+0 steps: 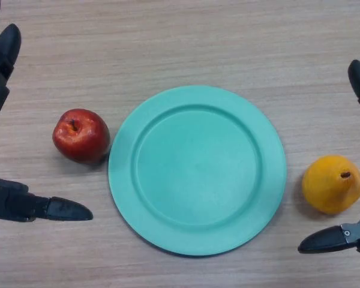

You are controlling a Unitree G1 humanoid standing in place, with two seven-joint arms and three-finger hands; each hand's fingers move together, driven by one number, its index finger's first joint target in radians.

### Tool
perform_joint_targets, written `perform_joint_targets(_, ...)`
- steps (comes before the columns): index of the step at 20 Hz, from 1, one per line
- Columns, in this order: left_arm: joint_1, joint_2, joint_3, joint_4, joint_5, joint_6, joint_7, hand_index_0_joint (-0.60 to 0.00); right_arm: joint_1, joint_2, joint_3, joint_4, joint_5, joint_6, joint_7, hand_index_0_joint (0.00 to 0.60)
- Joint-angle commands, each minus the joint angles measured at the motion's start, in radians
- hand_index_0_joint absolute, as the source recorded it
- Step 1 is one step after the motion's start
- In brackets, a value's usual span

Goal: Pick up the red apple and place it on the plate

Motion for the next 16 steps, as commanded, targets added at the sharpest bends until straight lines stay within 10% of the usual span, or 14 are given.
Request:
perform_joint_targets(1, -0.018, 0.04, 0.031, -0.018, 0.045, -0.149, 0.022, 0.0, -0.029, 0.004, -0.062, -0.056, -0.015, -0.127, 0.011, 0.0)
perform_joint_targets(16, -0.096, 0.087, 0.007, 0.117, 0.073, -0.157, 0.051, 0.0, -0.056, -0.002, -0.111, -0.036, 0.004, -0.134, 0.01, 0.0)
